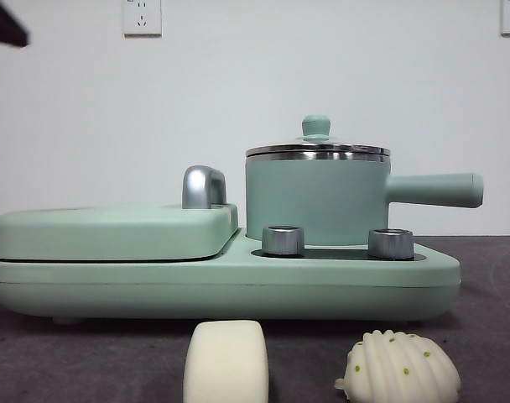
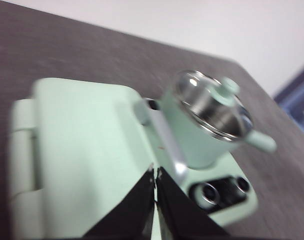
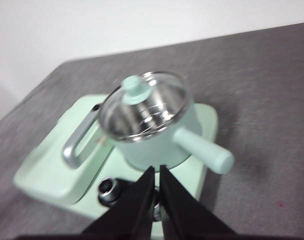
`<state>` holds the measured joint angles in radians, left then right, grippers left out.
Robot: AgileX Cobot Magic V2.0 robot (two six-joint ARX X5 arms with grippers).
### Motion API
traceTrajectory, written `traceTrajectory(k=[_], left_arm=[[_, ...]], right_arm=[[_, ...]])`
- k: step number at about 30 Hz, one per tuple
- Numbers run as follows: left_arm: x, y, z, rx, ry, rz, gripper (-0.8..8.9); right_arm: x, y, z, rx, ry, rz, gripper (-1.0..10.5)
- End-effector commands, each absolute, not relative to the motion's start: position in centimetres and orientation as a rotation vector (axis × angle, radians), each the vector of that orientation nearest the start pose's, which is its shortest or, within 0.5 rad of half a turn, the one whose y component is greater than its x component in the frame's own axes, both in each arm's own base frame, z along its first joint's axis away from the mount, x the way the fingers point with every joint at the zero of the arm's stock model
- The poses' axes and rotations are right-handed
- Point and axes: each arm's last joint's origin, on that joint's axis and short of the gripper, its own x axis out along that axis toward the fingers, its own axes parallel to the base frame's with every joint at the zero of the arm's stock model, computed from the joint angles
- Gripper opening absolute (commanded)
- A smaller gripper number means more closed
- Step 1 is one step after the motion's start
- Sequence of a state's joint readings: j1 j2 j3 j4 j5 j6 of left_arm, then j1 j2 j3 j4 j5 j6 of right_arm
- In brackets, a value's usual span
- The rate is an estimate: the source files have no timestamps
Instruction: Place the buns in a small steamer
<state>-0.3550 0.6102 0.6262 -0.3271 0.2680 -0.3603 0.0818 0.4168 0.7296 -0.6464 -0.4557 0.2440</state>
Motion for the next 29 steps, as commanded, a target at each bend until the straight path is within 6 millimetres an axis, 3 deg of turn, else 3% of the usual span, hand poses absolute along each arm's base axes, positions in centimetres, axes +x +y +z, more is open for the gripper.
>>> traceTrajectory(k=[1,7,14,17,21,24,29], left_arm=[[13.8,-6.6,30.4,-0.227,0.442,-0.653,0.09],[15.3,-8.6,32.1,-0.168,0.469,-0.799,0.09],[15.6,-9.0,32.1,-0.165,0.476,-0.809,0.11],[15.6,-9.0,32.1,-0.165,0.476,-0.809,1.22],[15.6,-9.0,32.1,-0.165,0.476,-0.809,3.58],[15.6,-9.0,32.1,-0.169,0.477,-0.808,3.88],[15.6,-9.0,32.1,-0.201,0.484,-0.802,4.28]], right_arm=[[8.3,2.1,32.7,0.187,0.390,0.543,0.1],[8.9,2.5,34.0,0.101,0.399,0.705,0.1],[9.1,2.5,34.0,0.104,0.404,0.710,0.1],[9.1,2.5,34.0,0.106,0.407,0.692,0.2],[9.1,2.4,34.0,0.104,0.408,0.675,2.6],[9.1,2.4,34.0,0.104,0.408,0.675,3.8],[9.1,2.4,34.0,0.105,0.408,0.678,3.9]])
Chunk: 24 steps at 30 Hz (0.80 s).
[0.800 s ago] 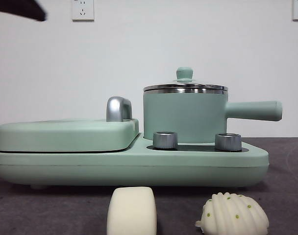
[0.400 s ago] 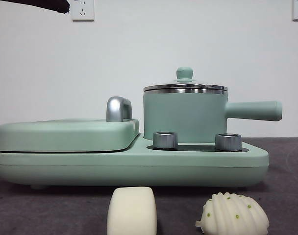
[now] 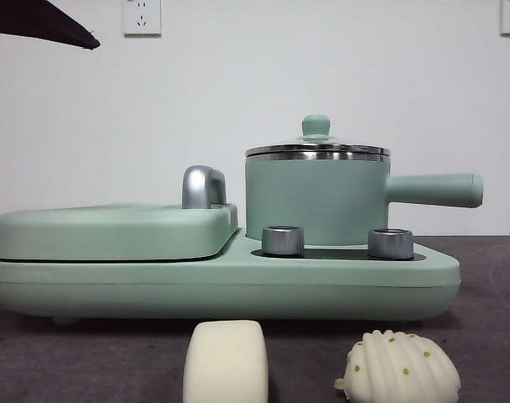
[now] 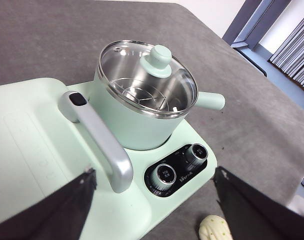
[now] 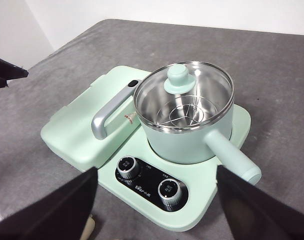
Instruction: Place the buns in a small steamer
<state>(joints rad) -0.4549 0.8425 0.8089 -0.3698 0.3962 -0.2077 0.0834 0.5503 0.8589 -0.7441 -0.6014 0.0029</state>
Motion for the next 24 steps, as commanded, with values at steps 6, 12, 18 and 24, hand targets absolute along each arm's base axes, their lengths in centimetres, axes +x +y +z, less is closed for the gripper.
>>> traceTrajectory(k=[6,12,18,24], left_arm=[[15.7,-9.0,32.7,-0.203,0.435,-0.810,5.01],[16.6,-9.5,33.9,-0.202,0.449,-0.808,5.01],[19.0,-10.7,35.6,-0.189,0.488,-0.805,5.01],[22.5,-12.7,37.5,-0.107,0.583,-0.814,5.00]], right_arm=[[9.1,2.4,34.0,0.105,0.409,0.678,3.9],[9.1,2.4,34.0,0.105,0.409,0.678,4.2],[9.1,2.4,34.0,0.105,0.409,0.678,4.7],[9.1,2.4,34.0,0.105,0.409,0.678,4.7]])
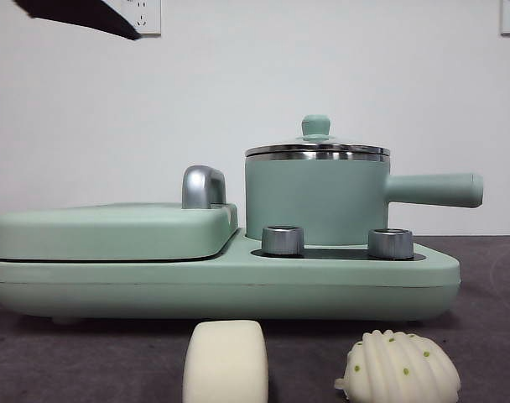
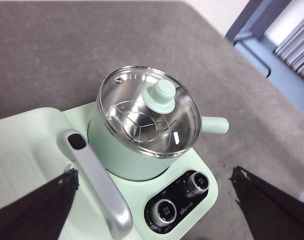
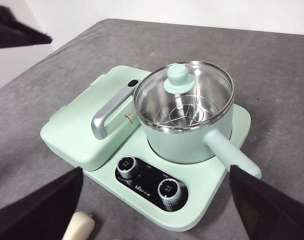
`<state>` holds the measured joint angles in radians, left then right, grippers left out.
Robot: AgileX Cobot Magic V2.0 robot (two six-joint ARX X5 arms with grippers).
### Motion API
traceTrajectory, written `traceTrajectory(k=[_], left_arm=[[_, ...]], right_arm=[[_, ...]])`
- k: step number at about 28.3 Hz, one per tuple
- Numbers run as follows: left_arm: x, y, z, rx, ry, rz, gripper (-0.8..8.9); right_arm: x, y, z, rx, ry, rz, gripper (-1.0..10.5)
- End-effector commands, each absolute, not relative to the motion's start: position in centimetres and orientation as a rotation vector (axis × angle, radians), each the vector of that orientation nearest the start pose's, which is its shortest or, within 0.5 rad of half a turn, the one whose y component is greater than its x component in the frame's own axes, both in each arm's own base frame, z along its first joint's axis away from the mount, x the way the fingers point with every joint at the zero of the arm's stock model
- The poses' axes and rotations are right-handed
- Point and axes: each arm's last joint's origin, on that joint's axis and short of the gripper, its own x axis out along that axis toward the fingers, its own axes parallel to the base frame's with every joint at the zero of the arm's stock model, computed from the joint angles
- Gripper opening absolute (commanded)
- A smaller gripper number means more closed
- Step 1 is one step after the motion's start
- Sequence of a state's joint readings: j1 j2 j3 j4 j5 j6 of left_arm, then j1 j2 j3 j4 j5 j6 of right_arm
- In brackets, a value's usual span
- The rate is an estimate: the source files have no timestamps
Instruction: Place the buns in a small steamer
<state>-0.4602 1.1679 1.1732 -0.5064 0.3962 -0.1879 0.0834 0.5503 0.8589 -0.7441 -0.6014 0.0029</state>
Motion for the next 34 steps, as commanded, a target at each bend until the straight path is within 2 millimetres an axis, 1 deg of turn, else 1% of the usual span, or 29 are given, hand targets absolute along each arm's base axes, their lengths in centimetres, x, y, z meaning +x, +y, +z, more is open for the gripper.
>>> traceTrajectory(k=[1,5,8,11,16,20,24,29,31,32,34], left_arm=[[23.1,-13.1,37.8,-0.090,0.607,-0.818,5.00],[25.7,-15.1,38.7,-0.030,0.678,-0.840,5.00],[27.6,-16.7,39.0,-0.017,0.708,-0.854,4.99],[29.3,-18.3,38.8,-0.008,0.748,-0.865,4.99],[31.6,-21.3,38.0,0.012,0.818,-0.889,4.99],[33.1,-23.9,37.6,0.046,0.811,-0.899,4.97],[33.9,-26.3,36.7,0.114,0.793,-0.858,4.97],[33.9,-29.0,34.0,0.244,0.811,-0.865,4.96],[33.8,-29.9,33.2,0.298,0.804,-0.867,4.89],[33.7,-30.1,33.1,0.327,0.795,-0.857,4.82],[33.6,-30.3,33.1,0.354,0.786,-0.837,4.09]], right_arm=[[9.1,2.4,34.0,0.105,0.409,0.678,4.7],[9.1,2.4,34.0,0.106,0.409,0.678,4.7],[9.1,2.4,34.0,0.106,0.409,0.678,4.7],[9.1,2.4,34.0,0.106,0.409,0.678,4.7],[9.1,2.4,34.0,0.106,0.409,0.679,4.7],[9.1,2.4,34.0,0.109,0.410,0.680,4.7],[9.1,2.4,34.0,0.111,0.411,0.681,4.7],[9.1,2.4,34.0,0.127,0.417,0.677,4.7],[9.1,2.4,34.0,0.127,0.417,0.677,4.7],[9.1,2.4,34.0,0.127,0.417,0.677,4.7],[9.1,2.4,34.0,0.127,0.417,0.677,4.7]])
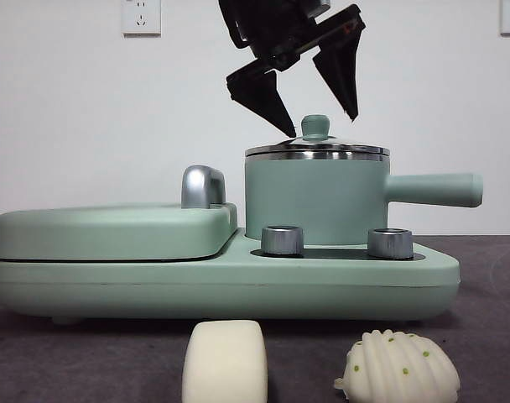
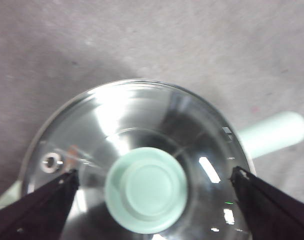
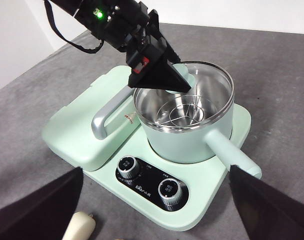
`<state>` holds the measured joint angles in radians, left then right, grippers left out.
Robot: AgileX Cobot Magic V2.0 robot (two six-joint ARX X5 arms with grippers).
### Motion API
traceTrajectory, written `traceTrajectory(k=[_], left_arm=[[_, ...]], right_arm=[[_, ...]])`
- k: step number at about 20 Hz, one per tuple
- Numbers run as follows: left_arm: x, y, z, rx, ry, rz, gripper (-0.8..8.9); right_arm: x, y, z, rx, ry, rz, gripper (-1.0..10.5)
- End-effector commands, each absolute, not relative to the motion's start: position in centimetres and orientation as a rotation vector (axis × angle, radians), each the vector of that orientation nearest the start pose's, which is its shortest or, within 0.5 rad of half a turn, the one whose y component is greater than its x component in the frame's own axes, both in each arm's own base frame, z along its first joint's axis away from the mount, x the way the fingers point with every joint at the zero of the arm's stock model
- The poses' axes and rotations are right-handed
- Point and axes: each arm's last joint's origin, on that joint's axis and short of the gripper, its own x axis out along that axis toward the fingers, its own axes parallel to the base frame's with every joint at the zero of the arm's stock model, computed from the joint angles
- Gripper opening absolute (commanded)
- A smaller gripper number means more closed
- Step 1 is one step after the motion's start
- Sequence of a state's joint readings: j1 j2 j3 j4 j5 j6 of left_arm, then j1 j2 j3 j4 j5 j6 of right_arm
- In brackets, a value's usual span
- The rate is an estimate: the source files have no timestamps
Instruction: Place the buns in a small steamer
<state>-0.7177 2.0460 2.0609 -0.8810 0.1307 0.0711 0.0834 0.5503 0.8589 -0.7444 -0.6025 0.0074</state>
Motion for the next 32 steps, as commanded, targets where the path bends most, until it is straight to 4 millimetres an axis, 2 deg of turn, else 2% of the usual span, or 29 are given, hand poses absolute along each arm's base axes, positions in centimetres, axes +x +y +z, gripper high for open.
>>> traceTrajectory(k=[1,5,7,10,12,21,24,28,32], left_arm=[[33.6,-30.3,33.1,0.353,0.786,-0.837,3.96],[33.5,-30.2,32.9,0.360,0.809,-0.835,3.86],[33.4,-30.2,32.8,0.362,0.815,-0.835,3.16],[33.5,-30.2,32.9,0.360,0.811,-0.835,3.03],[33.5,-30.2,32.8,0.364,0.816,-0.836,2.44],[33.9,-30.6,31.5,0.377,0.842,-0.836,2.36],[33.9,-30.6,31.5,0.377,0.843,-0.836,1.12],[33.9,-30.6,31.5,0.378,0.843,-0.836,0.15],[33.8,-30.5,32.0,0.378,0.849,-0.835,0.15]], right_arm=[[9.1,2.4,34.0,0.127,0.417,0.677,4.7],[9.1,2.4,34.0,0.127,0.417,0.677,4.7],[9.1,2.4,34.0,0.127,0.417,0.677,4.7],[9.1,2.4,34.0,0.127,0.417,0.677,4.7],[9.1,2.4,34.0,0.127,0.417,0.677,4.7],[9.1,2.4,34.0,0.128,0.417,0.677,4.7],[9.1,2.4,34.0,0.128,0.418,0.676,4.7],[9.1,2.4,34.0,0.128,0.418,0.676,4.7],[9.1,2.4,34.0,0.128,0.418,0.677,4.7]])
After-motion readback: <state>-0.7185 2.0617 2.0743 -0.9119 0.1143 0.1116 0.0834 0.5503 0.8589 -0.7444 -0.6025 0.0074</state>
